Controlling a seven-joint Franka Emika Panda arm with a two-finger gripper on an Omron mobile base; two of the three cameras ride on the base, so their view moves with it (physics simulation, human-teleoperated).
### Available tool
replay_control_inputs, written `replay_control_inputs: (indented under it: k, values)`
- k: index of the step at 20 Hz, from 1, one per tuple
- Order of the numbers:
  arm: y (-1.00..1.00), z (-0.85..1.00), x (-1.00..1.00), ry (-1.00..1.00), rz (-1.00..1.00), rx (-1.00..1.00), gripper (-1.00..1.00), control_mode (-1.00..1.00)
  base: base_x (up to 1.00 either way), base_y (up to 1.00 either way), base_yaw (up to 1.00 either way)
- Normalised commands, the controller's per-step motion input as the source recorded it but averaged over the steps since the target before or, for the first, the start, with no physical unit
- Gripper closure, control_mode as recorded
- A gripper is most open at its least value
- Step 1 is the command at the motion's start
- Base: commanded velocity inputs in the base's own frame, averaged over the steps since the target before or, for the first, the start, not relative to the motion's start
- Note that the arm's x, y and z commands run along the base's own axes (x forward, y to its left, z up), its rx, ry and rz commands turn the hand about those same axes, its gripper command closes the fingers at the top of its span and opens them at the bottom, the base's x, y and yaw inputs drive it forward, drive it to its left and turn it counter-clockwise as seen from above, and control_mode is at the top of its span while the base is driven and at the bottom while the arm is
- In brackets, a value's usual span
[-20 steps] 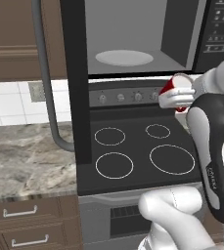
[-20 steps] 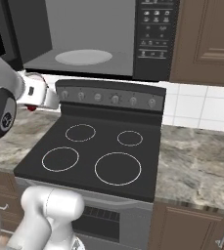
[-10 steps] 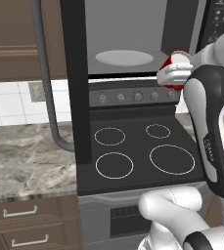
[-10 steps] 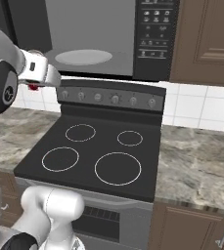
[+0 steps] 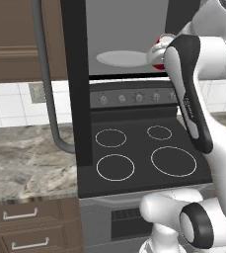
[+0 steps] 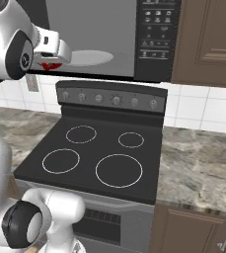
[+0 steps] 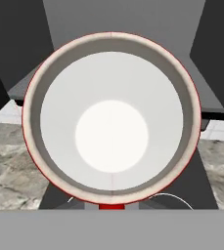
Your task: Pick the mug from the counter and place it inside the microwave. Then close the microwave.
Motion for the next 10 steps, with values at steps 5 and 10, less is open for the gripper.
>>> replay_control_inputs:
  k: [5,10]
  values:
    - [0.04,-0.03,0.75,0.00,0.00,-0.08,1.00,-1.00,0.00,0.00,0.00]
    - [0.06,-0.03,0.66,0.02,0.00,-0.05,1.00,-1.00,0.00,0.00,0.00]
